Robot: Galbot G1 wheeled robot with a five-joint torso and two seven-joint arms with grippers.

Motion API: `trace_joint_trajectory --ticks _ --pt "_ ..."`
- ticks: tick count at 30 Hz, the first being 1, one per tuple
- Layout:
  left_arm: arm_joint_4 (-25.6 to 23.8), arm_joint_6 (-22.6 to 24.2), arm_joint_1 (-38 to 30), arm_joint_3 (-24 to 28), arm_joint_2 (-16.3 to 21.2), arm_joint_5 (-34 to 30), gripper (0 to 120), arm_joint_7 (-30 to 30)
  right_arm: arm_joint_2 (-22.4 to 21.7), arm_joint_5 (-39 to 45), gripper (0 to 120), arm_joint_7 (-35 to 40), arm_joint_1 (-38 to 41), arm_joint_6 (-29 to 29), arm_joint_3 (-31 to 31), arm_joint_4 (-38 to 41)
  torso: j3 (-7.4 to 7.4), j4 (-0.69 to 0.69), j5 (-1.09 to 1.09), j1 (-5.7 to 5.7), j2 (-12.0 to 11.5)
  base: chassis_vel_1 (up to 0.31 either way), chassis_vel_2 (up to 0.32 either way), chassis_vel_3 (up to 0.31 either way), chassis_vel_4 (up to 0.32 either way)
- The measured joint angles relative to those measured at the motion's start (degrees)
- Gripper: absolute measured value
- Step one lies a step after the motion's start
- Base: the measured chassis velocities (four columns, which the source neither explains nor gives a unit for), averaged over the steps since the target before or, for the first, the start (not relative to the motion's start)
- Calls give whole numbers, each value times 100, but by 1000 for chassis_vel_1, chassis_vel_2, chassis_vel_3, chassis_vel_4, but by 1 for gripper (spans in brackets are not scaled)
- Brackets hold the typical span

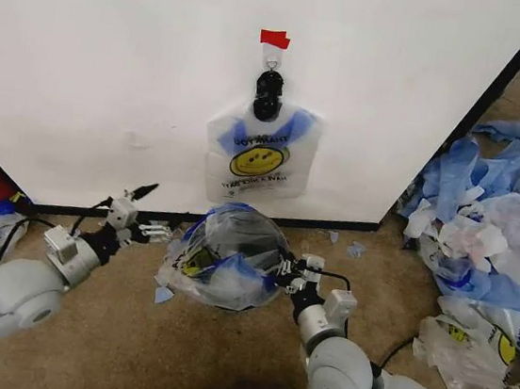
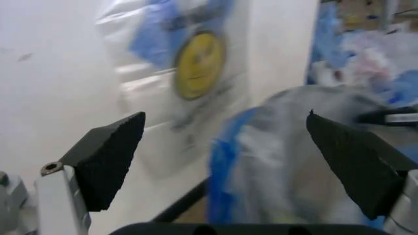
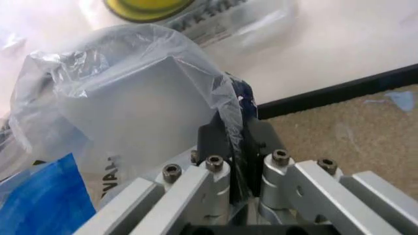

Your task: Pick up the garbage bag from the wall and place it over the trash bin.

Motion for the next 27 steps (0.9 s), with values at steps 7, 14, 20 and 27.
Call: trace_joint_trajectory --ticks 7,14,20,27 --pt "-769 95 121 378 512 -450 94 257 -39 -39 0 -6 -232 6 244 0 0 -1 -1 0 0 0 0 0 0" --pt "-903 104 97 449 791 -1436 91 1328 -68 -47 0 -23 -246 7 223 17 0 0 0 0 0 0 0 0 0" --pt "-616 398 -3 318 872 -2357 91 2314 -106 -49 0 -39 -225 6 121 67 0 0 0 0 1 0 0 0 0" --pt "155 529 -190 13 463 -2484 90 2728 -92 -66 0 -39 -206 7 60 92 0 1 0 0 1 0 0 0 0"
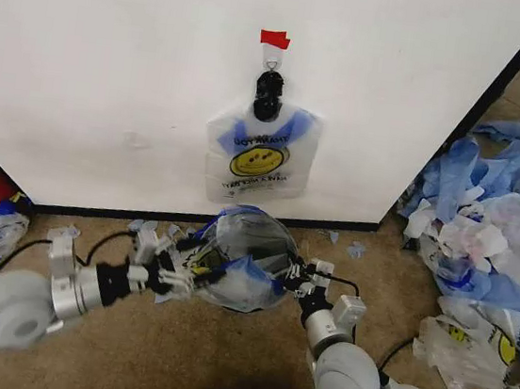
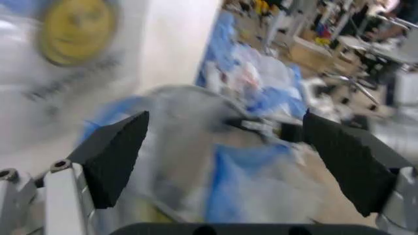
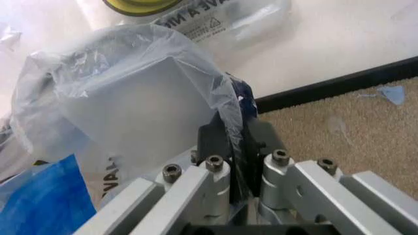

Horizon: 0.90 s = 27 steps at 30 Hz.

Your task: Pick up the garbage bag from the wall and place it over the trash bin.

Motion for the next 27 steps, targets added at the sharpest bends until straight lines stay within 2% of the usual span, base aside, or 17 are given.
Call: trace_joint_trajectory --ticks 3,4,6,8,10,14,16,18,19,20,24,26,27 --pt "555 -9 -159 -310 -630 126 90 165 -5 -19 0 0 -23 -1 38 9 0 -1 2 0 0 0 0 0 0" --pt "555 -9 -159 -310 -630 126 90 165 -5 -19 0 0 -23 -1 38 9 0 -1 2 0 0 0 0 0 0" --pt "722 -7 -244 -485 -992 178 90 192 -5 -21 0 0 -64 -2 113 21 0 -2 -5 0 0 0 0 0 0" --pt "766 74 -280 -739 -1344 185 89 194 -6 -27 0 0 -148 -4 220 37 0 -2 3 0 0 0 0 0 0" --pt "766 107 -253 -978 -1672 174 88 175 -22 -38 0 0 -232 -6 331 49 0 -3 -1 0 0 0 0 0 0" --pt "766 191 -156 -1197 -1903 118 87 271 -63 -57 0 -5 -337 -7 451 65 0 0 1 0 0 0 0 0 0" --pt "807 249 -136 -1221 -1917 90 85 449 -80 -86 0 -20 -405 -7 522 68 0 -1 0 0 0 0 0 0 0" --pt "854 426 -137 -1245 -1907 33 81 925 -81 -104 0 -28 -453 -7 574 68 0 -1 0 0 0 0 0 0 0" --pt "854 426 -137 -1245 -1907 33 81 925 -81 -104 0 -28 -453 -7 574 68 0 -1 0 0 0 0 0 0 0" --pt "901 549 -168 -1253 -1895 3 74 1290 -81 -108 0 -34 -468 -7 585 68 0 -1 0 0 0 0 0 0 0" --pt "1202 978 -287 -1273 -1791 200 64 2681 -72 -119 0 -39 -475 -7 596 46 0 -1 0 0 0 0 0 0 0" --pt "1264 1016 -312 -1295 -1787 320 59 2877 -69 -120 0 -39 -475 -7 597 37 0 -1 -1 0 0 0 0 0 0" --pt "1359 1048 -359 -1350 -1793 622 58 3118 -61 -123 0 -41 -475 -7 598 22 0 -1 -1 0 0 0 0 0 0"
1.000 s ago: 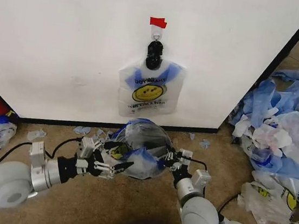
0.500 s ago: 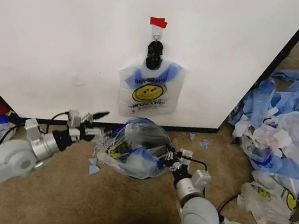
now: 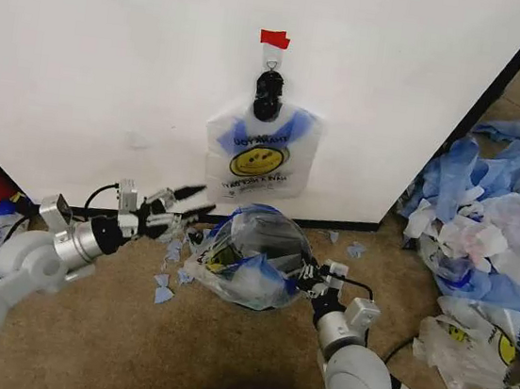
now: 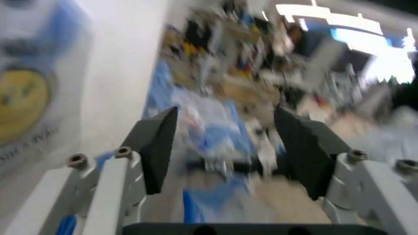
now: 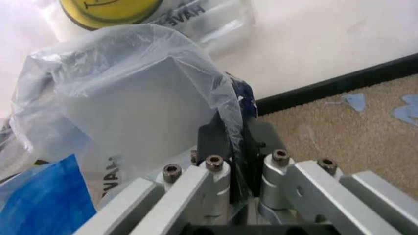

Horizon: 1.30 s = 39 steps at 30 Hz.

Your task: Pick up the garbage bag from the wall and place it over the trash bin.

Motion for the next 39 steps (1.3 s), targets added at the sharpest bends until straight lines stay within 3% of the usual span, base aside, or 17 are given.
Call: trace_joint_trajectory --ticks 2,7,11,18,32,39 --pt "154 -39 -80 -83 -37 612 56 305 15 -4 0 -1 3 0 -1 -22 0 0 0 0 0 0 0 0 0" --pt "227 -328 -160 -119 -68 1756 57 344 61 -12 0 -1 32 0 -37 -57 0 0 0 0 0 0 0 0 0" --pt "-153 -194 -168 130 49 1263 57 -249 111 -17 0 -4 126 0 -149 -119 0 0 3 0 0 0 0 0 0" --pt "-240 -13 -200 488 250 727 57 -751 185 -18 0 -70 355 38 -579 -160 0 2 2 0 0 0 0 0 0" --pt "-115 -90 -186 1573 874 295 56 -877 350 1 0 -71 955 75 -1133 -313 0 0 1 0 -1 0 0 0 0" --pt "-176 -114 -117 1658 1167 221 56 -931 438 39 0 -62 1205 77 -1337 -360 0 0 0 0 -1 0 0 0 0"
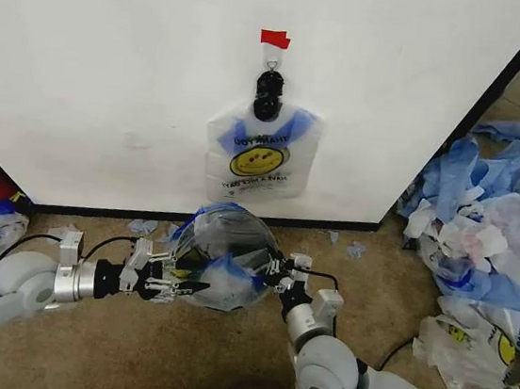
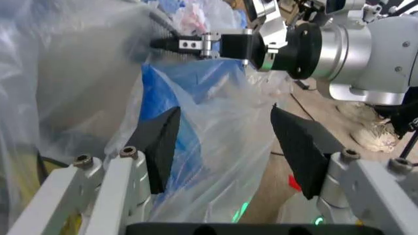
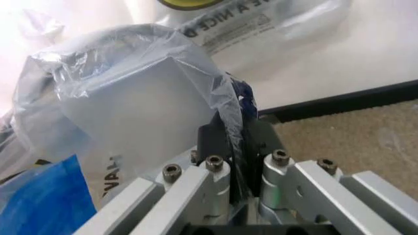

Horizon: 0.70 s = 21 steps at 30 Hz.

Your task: Pick up the garbage bag from the wall and place it over the trash bin.

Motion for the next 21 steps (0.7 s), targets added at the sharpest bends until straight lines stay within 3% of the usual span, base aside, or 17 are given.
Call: trace_joint_trajectory --ticks 21 --pt "35 -165 116 -39 357 -133 56 -117 -9 11 0 5 299 -3 -354 127 0 0 0 0 0 0 0 0 0"
